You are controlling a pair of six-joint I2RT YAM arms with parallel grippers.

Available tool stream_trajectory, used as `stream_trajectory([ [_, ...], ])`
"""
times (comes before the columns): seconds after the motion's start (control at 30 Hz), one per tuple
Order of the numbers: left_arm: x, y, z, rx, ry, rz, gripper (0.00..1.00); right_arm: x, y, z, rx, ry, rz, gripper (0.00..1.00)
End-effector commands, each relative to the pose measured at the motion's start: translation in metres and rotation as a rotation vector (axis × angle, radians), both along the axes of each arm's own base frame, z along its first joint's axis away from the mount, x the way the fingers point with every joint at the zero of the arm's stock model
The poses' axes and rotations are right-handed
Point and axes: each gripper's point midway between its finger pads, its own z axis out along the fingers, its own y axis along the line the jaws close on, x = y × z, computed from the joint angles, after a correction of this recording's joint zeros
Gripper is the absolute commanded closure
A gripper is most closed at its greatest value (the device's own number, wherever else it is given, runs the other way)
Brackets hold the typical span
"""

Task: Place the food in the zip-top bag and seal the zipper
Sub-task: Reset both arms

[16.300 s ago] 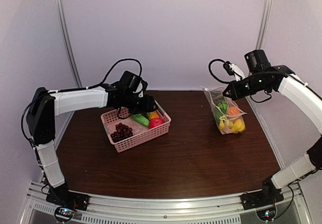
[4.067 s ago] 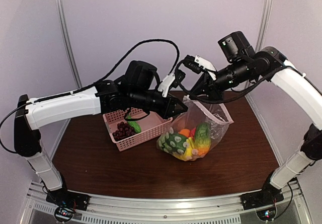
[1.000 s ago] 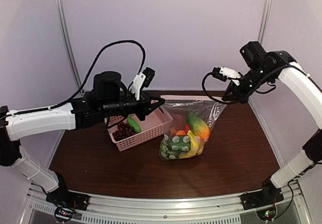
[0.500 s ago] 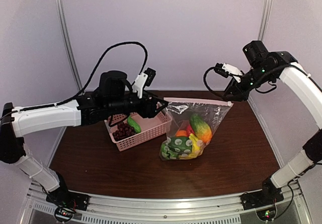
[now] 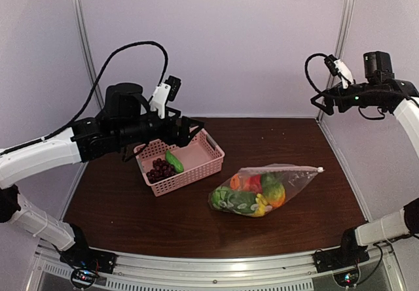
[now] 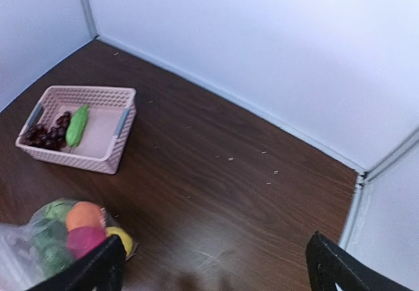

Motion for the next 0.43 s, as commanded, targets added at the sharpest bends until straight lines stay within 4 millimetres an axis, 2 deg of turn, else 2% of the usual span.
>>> stream_trajectory([
  [0.0,0.02,0.053,0.006,0.114,-0.047,0.246,0.02,0.02,-0.065,0.037,0.119,-0.173,-0.349,0.0],
  [0.1,0.031,0.099,0.0,0.206,-0.057,0.434,0.02,0.018,-0.094,0.028,0.098,-0.212,-0.522,0.01],
  [0.2,0.035,0.135,-0.009,0.234,-0.04,0.558,0.02,0.014,-0.104,0.013,0.104,-0.204,-0.588,0.0],
  [0.3,0.033,0.158,-0.012,0.232,-0.044,0.613,0.02,0.008,-0.103,-0.001,0.112,-0.189,-0.587,0.01],
  [0.4,0.03,0.171,-0.01,0.234,-0.06,0.647,0.02,0.007,-0.101,-0.007,0.123,-0.187,-0.579,0.0],
])
